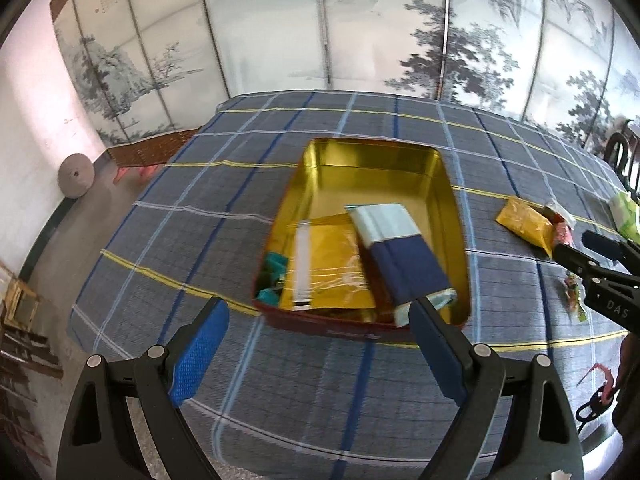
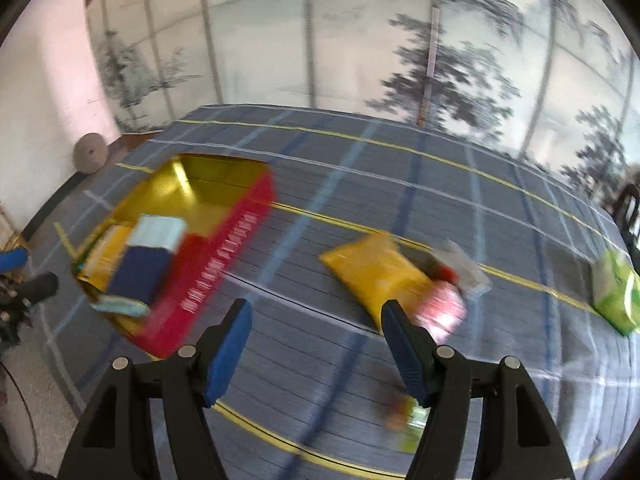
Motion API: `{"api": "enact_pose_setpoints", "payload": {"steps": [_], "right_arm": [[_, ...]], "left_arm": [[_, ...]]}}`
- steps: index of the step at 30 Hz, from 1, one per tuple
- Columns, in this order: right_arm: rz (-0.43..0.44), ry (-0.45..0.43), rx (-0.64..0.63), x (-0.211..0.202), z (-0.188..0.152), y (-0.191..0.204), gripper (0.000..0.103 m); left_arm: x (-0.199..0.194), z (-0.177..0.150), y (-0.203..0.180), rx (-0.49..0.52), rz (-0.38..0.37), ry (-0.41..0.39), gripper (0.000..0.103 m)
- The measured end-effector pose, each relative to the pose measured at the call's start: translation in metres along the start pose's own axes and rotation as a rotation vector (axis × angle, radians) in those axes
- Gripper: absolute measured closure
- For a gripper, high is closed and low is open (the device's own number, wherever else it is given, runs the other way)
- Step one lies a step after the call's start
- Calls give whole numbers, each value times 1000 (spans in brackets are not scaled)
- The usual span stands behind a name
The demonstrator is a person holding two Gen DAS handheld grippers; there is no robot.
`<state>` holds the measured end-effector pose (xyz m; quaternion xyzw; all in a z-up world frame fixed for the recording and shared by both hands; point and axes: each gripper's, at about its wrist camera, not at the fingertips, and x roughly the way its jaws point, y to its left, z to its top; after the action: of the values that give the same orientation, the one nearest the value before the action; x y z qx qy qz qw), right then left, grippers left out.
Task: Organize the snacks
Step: 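Grasp the green-labelled stick snack with the right gripper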
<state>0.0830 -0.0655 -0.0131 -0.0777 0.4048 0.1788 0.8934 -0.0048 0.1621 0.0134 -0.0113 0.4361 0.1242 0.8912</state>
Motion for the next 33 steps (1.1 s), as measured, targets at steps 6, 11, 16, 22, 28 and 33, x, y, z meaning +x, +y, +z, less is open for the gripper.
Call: {"api": "enact_pose_setpoints", "payload": {"steps": [6,11,16,22,28,33], "right_arm": [[-65,60,58,3,-34,-45,34],[-69,89,83,8,-57,-60,45],[-49,102,116,18,-65,-65,50],[-32,107,116,30,-65,-62,64],[-20,89,116,29,-65,-66,83],[-72,76,108,26,-68,-81,83]], "left_arm": [[4,1,-24,39,-29,8,13],[7,3,-48,80,-47,14,13],[10,3,-63,106,-54,21,13],[16,5,-78,129,-55,30,13],[22,6,-101,169,-74,33,13],[25,7,-129,215,-104,22,13]]}}
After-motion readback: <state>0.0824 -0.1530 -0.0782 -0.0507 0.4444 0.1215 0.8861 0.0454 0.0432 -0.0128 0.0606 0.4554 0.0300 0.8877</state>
